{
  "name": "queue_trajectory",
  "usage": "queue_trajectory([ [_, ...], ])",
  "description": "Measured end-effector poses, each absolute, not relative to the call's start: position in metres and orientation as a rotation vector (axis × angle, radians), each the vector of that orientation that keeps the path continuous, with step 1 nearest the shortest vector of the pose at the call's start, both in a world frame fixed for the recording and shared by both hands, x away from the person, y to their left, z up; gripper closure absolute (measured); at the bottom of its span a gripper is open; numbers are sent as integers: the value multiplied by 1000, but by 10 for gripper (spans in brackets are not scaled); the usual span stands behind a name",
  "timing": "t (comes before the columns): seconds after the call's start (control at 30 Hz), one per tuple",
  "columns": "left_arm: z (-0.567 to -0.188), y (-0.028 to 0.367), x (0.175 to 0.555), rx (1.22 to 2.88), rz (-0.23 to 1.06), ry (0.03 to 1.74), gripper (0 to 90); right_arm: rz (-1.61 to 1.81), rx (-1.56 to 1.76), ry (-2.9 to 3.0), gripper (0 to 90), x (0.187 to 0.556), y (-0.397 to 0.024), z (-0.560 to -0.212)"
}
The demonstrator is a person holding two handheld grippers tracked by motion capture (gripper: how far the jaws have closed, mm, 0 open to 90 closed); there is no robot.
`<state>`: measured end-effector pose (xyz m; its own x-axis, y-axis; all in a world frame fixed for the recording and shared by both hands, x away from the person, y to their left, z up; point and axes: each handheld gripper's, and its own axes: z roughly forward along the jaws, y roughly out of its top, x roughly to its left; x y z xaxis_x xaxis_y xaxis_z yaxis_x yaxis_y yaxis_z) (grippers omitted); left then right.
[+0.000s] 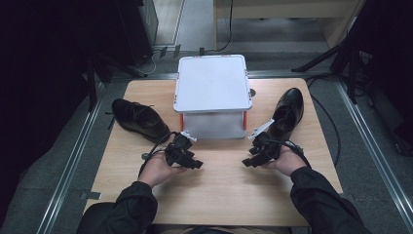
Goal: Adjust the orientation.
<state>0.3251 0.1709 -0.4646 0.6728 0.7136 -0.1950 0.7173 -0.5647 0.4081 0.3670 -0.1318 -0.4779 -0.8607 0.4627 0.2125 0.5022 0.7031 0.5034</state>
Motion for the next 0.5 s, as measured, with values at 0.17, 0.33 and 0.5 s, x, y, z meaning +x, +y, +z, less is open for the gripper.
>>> queue_trajectory([
  [0.17, -464, 172, 325, 2425, -9, 1112, 443, -868, -803, -2834, 411, 367, -132, -478],
  [0.33, -464, 172, 325, 2423, -2, 1108, 458, -868, -804, -2833, 411, 367, -132, -478],
  [0.5, -464, 173, 325, 2421, 1, 1111, 466, -870, -804, -2832, 411, 367, -132, -478],
])
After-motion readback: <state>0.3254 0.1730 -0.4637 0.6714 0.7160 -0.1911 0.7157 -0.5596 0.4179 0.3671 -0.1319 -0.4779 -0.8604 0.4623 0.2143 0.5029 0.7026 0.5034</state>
